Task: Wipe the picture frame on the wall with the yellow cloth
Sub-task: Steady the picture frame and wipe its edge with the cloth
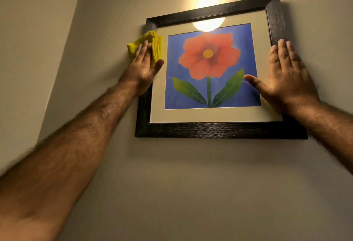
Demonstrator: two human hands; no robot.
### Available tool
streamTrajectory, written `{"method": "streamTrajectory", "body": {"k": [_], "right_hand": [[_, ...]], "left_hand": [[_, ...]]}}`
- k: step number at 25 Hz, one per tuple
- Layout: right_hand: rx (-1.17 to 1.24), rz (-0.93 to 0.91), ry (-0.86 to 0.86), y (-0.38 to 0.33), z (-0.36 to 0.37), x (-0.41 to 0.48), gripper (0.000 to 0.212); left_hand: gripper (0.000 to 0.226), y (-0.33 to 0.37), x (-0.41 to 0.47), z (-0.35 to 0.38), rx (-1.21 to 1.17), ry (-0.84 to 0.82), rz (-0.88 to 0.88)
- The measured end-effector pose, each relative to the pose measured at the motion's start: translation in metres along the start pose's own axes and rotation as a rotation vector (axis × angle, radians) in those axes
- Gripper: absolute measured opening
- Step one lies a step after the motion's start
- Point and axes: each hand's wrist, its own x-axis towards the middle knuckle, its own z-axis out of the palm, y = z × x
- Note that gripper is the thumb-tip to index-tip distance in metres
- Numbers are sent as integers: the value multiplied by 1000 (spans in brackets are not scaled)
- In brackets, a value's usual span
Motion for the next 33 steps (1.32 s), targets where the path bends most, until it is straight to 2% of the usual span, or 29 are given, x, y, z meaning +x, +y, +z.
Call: {"method": "streamTrajectory", "body": {"k": [6,11,14,19,23,28,33], "right_hand": [[-1,-1,-19,-2,1,-1,114],[8,0,-20,-3,-2,0,114],[7,5,-15,-4,-1,0,114],[-6,-2,-7,-3,1,0,114],[-11,-4,-5,-3,1,1,114],[-12,-6,-15,-4,-1,0,114],[-9,5,-25,-5,-3,-1,114]], "left_hand": [[94,-4,-111,29,49,47,20],[90,-10,-181,42,83,10,52],[93,-13,-154,34,80,3,61],[105,-4,-39,5,106,-17,-6],[101,2,20,-12,140,-39,-21],[96,6,10,-3,78,5,-45],[96,0,-71,18,73,4,-9]]}}
